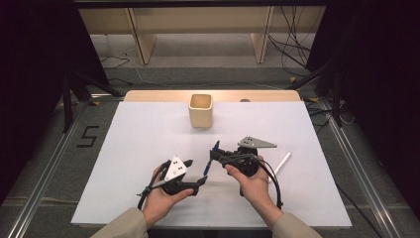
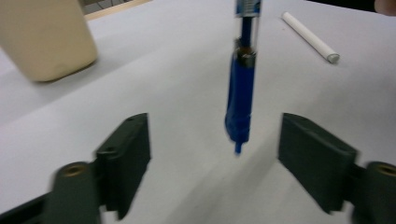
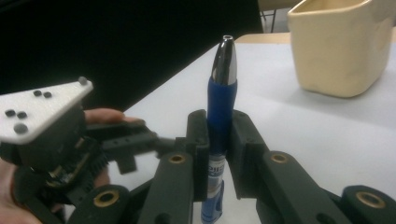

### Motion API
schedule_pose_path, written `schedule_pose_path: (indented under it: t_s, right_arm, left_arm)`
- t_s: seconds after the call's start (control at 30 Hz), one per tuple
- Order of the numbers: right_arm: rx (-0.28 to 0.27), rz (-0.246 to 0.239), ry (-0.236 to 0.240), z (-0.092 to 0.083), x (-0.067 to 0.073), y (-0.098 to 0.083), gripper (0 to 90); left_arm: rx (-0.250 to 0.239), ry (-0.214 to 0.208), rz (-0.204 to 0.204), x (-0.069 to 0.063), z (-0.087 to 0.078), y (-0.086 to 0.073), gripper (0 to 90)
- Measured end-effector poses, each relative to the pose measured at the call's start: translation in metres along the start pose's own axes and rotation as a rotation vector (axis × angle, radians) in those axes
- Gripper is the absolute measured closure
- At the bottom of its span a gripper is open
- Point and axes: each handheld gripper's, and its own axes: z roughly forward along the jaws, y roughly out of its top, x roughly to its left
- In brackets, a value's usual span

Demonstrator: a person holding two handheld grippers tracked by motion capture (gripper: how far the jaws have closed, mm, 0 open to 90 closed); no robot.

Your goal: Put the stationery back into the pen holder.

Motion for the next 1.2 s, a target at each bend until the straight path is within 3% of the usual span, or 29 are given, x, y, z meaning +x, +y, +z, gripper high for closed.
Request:
schedule_pose_path:
  t_s: [0.17,0.5,0.83,1.2]
  right_arm:
    - [-0.010,-0.038,-0.042,-0.001,-0.003,0.006,80.0]
    - [-0.037,-0.082,-0.099,0.006,-0.007,0.022,80.0]
    - [-0.078,-0.110,-0.142,0.015,-0.015,0.043,80.0]
    - [-0.113,-0.123,-0.193,0.031,-0.025,0.074,80.0]
  left_arm:
    - [0.020,0.013,0.028,0.014,-0.018,-0.007,15.6]
    - [0.030,0.053,-0.008,0.033,-0.045,-0.023,15.8]
    - [0.038,0.068,-0.016,0.039,-0.046,-0.028,16.3]
    - [0.052,0.062,-0.009,0.035,-0.042,-0.030,17.2]
